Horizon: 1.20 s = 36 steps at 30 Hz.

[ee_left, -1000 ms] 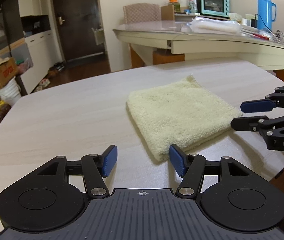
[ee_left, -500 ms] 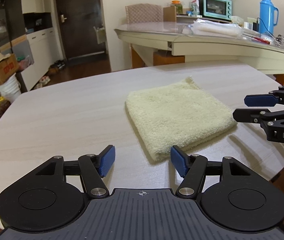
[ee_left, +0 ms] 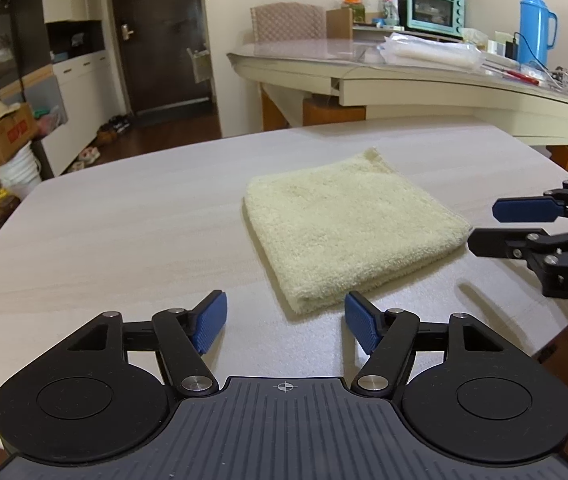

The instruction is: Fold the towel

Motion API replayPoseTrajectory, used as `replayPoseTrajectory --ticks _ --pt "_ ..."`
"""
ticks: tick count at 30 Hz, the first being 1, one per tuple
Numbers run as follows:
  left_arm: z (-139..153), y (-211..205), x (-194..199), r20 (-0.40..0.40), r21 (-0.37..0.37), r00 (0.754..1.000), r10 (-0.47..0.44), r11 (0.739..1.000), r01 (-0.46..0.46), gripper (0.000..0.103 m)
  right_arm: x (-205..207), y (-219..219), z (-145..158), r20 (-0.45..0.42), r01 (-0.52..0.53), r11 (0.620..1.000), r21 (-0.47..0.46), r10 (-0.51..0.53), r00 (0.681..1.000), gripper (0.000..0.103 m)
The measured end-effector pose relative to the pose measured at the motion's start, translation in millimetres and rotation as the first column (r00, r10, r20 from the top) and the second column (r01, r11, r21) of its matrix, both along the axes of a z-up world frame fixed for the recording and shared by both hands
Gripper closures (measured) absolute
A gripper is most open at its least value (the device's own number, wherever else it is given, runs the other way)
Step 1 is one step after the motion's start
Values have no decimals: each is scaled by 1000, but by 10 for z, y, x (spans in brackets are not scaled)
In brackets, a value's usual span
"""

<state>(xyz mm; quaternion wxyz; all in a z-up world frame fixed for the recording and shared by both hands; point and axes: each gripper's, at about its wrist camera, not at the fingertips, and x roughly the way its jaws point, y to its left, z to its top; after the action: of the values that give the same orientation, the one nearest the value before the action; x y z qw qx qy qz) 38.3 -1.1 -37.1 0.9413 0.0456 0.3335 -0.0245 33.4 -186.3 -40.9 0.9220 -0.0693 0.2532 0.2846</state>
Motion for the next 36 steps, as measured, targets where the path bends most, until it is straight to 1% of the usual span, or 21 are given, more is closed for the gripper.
replayPoseTrajectory --ticks 7,19,28,30,32,36 --pt "15 -34 -45 0 16 1000 -4 1000 4 31 -124 -55 6 -12 16 999 37 -16 1000 52" --pt "33 -102 -144 2 32 1000 -11 999 11 29 -251 -66 44 -6 7 998 63 -7 1000 51" --pt "58 -105 -139 19 60 1000 -22 998 21 22 -233 -108 39 -3 15 998 61 -15 1000 51" --pt "74 -87 -130 28 57 999 -27 998 25 20 -206 -117 35 -5 19 998 62 -18 1000 51" --pt "94 -67 -132 33 46 999 -28 999 26 11 -173 -126 31 -9 22 998 65 -21 1000 51" --pt "145 -50 -104 37 49 999 -14 999 12 11 -134 -105 26 -24 20 998 63 -19 1000 51"
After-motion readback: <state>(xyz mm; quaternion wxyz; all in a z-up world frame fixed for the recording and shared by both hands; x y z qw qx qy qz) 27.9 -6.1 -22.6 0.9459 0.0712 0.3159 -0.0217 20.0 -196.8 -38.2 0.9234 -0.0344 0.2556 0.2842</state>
